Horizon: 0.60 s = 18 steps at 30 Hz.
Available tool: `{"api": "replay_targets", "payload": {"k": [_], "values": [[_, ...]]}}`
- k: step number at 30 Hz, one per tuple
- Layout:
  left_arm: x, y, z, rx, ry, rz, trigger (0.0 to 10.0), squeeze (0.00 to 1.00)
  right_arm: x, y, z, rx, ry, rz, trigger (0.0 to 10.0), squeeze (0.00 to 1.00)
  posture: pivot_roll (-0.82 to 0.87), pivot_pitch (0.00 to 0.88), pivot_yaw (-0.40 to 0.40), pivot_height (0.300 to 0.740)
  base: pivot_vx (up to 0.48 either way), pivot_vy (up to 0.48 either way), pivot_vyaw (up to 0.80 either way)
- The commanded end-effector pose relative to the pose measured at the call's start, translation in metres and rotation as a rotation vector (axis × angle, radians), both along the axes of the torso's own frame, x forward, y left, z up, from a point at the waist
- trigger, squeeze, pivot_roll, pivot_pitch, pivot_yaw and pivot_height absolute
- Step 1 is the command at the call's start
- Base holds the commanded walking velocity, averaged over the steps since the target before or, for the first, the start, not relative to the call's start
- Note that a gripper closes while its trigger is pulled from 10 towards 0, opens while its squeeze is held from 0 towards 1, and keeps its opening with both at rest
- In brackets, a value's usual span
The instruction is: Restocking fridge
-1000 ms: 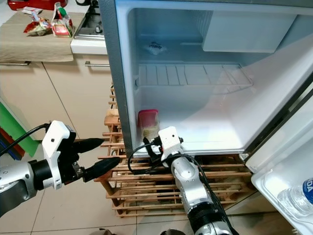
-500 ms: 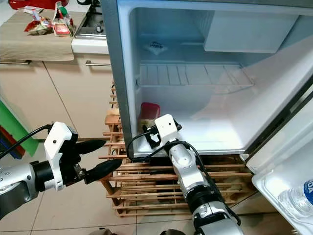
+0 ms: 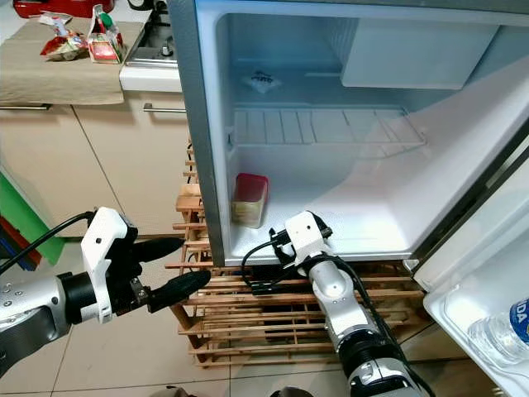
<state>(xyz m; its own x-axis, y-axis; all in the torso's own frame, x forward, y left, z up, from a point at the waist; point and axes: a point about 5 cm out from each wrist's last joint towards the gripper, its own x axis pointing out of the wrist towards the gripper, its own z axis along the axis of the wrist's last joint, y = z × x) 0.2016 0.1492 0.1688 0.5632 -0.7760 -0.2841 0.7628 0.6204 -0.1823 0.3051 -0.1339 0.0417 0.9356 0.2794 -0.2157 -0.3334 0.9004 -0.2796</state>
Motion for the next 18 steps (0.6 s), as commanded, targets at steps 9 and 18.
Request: {"api": "replay_targets", "payload": {"k": [9, 18], "values": [[0.000, -0.005, -0.001, -0.011, -0.008, -0.031, 10.0, 0.00, 0.009, 0.027, 0.014, 0.084, -0.035, 0.050, 10.0, 0.04, 0.10, 0.017, -0.041, 0.740, 0.000, 0.000, 0.00], [-0.005, -0.002, 0.001, 0.004, -0.009, -0.032, 10.0, 0.00, 0.023, 0.027, 0.023, 0.016, -0.064, 0.028, 10.0, 0.05, 0.14, 0.013, -0.052, 0.740, 0.000, 0.000, 0.00]]}}
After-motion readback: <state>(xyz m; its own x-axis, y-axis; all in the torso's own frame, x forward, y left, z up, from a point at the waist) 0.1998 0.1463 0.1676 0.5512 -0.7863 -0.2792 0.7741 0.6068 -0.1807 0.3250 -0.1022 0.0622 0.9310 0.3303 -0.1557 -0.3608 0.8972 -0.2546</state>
